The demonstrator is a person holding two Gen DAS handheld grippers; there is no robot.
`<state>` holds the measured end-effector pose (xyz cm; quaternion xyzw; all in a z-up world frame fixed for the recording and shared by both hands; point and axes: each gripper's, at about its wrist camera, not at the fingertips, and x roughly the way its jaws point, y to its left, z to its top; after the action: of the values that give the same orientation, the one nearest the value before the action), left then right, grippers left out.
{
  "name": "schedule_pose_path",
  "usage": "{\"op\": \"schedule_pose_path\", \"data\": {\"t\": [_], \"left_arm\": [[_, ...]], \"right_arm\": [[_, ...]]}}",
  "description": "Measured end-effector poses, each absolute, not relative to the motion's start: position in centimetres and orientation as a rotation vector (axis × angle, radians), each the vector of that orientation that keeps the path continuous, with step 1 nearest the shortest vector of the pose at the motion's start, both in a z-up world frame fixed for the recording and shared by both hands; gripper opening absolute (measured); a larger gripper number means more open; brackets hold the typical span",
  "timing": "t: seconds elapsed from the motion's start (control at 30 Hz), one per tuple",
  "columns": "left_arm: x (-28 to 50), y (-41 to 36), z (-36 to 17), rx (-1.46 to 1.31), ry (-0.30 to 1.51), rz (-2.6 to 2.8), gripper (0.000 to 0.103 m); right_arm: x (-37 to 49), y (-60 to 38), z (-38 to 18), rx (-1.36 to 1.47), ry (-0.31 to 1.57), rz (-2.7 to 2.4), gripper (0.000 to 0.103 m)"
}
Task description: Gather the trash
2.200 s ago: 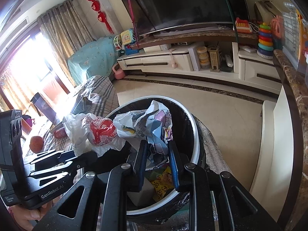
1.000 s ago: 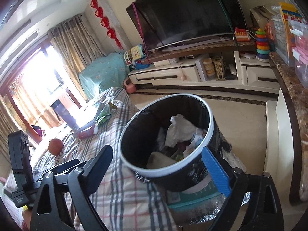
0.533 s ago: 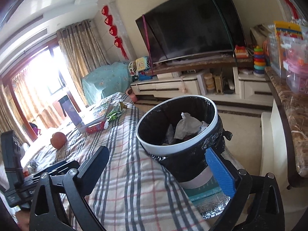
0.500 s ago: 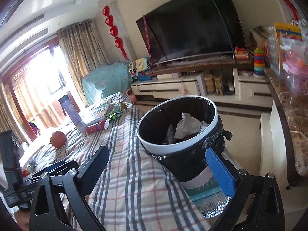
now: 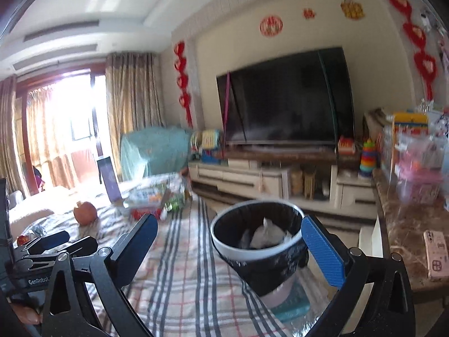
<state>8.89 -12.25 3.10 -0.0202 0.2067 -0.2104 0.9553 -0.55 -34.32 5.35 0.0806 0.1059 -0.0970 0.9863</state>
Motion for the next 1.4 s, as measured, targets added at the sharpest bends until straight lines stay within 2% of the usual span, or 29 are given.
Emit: {"op": "schedule_pose_path", "data": {"t": [0.27, 0.77, 1.4], "left_arm": [[7.0, -11.2, 1.9, 0.003, 0.323, -0.315, 0.103], [5.3, -10.3, 0.9, 0.046, 0.304, -0.211, 0.103], [4.7, -10.8, 0.8, 0.079, 0.306, -0.195, 0.103]], "right_arm": [[-1.4, -34.1, 4.1, 0.179, 0.192, -0.211, 0.103], [-2.6, -32.0, 3.1, 0.084, 0.182, -0.218, 0.103], [-2.2, -32.8, 2.1, 0.120, 0.229, -0.206, 0.103]]}}
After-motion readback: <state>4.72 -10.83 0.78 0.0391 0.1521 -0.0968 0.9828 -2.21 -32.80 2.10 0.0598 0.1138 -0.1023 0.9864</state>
